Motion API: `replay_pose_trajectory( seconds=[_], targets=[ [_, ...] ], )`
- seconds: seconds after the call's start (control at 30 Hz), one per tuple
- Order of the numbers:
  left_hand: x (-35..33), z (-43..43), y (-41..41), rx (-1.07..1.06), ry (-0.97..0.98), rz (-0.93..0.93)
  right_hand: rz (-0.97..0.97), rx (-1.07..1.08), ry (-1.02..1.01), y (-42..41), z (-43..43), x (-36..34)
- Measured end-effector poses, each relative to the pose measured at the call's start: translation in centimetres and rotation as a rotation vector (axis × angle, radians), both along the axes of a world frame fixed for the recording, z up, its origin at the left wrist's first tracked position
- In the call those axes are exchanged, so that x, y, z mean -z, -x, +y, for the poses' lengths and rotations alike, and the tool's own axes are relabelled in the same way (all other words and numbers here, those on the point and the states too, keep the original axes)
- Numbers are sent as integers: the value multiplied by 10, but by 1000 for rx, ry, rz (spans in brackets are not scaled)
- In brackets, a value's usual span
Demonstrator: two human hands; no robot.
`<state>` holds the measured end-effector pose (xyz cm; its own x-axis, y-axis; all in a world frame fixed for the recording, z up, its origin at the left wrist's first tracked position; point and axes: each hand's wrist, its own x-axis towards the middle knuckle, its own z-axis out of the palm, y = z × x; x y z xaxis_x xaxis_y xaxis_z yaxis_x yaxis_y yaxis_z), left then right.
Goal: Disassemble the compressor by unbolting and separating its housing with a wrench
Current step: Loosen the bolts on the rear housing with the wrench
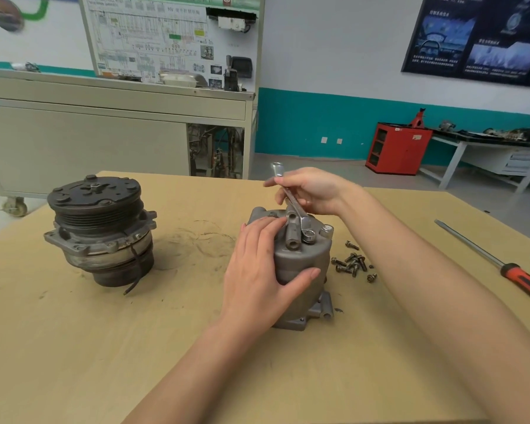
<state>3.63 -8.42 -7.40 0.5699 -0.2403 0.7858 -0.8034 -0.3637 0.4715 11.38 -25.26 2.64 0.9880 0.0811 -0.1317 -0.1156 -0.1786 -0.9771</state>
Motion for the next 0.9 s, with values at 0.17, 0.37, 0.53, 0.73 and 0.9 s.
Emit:
replay_pose_trajectory(
  seconds=[0.17, 0.37, 0.53, 0.73, 0.9],
  targets=[
    [0, 0, 0, 2, -12, -6, -14, 11, -322, 0, 11, -4],
    [-1, 1, 1, 5, -19, 12, -180, 383, -320, 33, 6, -22],
    [-1, 1, 1, 8, -33, 26, -478, 520, -432, 105, 2, -25],
    [0, 1, 0, 2, -21, 4, -1176, 656, 172, 162, 40, 39],
    [2, 0, 0, 8, -17, 2, -1409, 526, 529, 169, 51, 63]
  ],
)
